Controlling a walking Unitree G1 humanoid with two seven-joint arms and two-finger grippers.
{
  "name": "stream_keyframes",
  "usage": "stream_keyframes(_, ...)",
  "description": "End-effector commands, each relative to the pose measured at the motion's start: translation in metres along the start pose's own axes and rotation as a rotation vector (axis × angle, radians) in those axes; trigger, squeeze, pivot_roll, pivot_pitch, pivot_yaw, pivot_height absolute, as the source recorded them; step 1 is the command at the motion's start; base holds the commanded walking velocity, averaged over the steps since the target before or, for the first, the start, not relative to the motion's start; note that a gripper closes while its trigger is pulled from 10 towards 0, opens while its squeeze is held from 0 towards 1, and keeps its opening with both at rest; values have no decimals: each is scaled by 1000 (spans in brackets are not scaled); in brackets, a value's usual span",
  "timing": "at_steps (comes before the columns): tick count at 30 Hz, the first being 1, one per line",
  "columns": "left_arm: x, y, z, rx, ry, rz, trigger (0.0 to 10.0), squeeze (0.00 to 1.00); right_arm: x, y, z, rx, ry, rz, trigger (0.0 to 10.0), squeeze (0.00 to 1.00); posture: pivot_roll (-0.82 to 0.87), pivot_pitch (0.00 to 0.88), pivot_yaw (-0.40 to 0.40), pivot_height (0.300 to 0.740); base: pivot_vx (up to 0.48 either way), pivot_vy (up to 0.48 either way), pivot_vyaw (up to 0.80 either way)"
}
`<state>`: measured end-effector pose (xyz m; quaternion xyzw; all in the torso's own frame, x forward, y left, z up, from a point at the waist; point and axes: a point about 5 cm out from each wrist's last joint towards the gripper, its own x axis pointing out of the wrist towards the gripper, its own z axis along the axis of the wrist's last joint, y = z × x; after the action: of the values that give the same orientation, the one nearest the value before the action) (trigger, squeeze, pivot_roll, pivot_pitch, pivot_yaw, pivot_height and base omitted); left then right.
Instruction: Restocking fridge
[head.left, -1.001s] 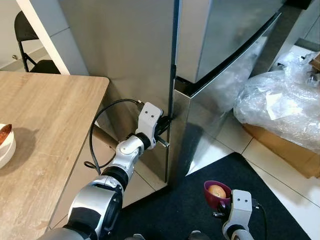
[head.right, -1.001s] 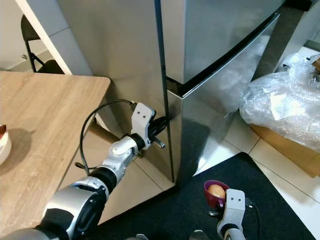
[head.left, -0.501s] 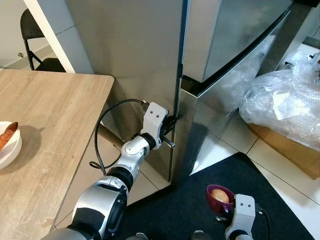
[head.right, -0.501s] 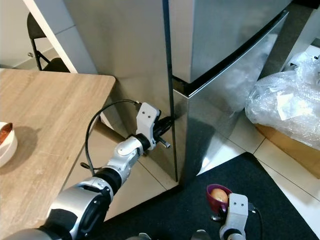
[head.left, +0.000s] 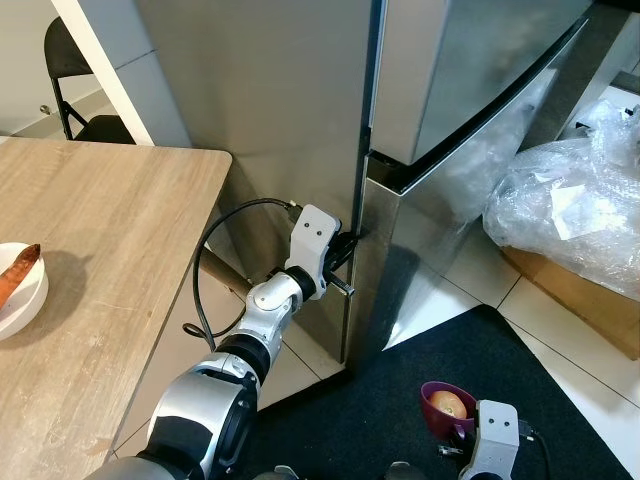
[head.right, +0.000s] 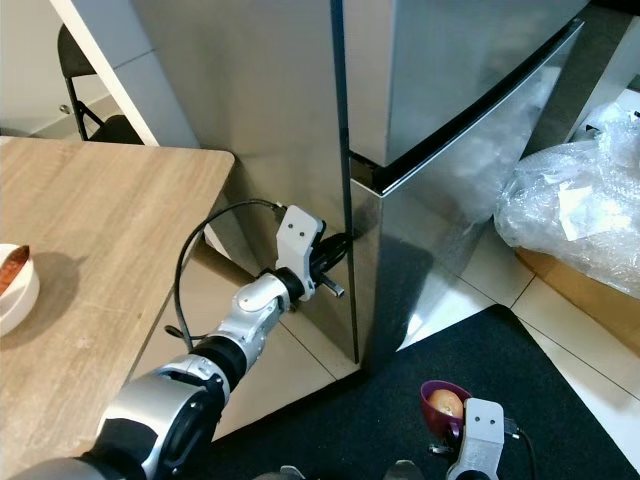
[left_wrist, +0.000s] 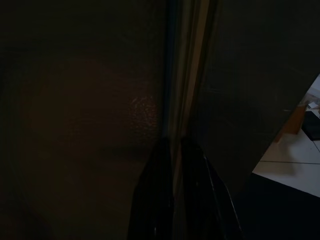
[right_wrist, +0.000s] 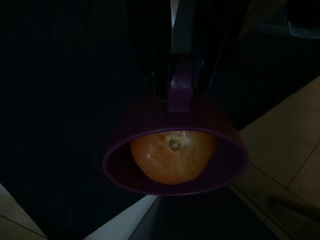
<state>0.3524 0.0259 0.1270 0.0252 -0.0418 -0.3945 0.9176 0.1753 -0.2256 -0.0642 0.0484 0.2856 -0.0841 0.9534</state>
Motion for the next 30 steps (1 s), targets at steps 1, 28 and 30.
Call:
stream_keyframes(1,16,-44,-2,5,15,-194,10000,0,-3,0,-4,11,-3,-8,10000,0,-236,217,112,740,0,0,0)
stream_keyframes(28,24,-75,-1,-3,-6,-319,10000,0,-2,0,-3,11,-7,-7,10000,0,-240,215,114,740,0,0,0)
stream_keyframes(30,24,-78,-1,-4,-9,-328,10000,0,-3,1,-3,11,-7,-7,10000,0,-240,214,114,740,0,0,0)
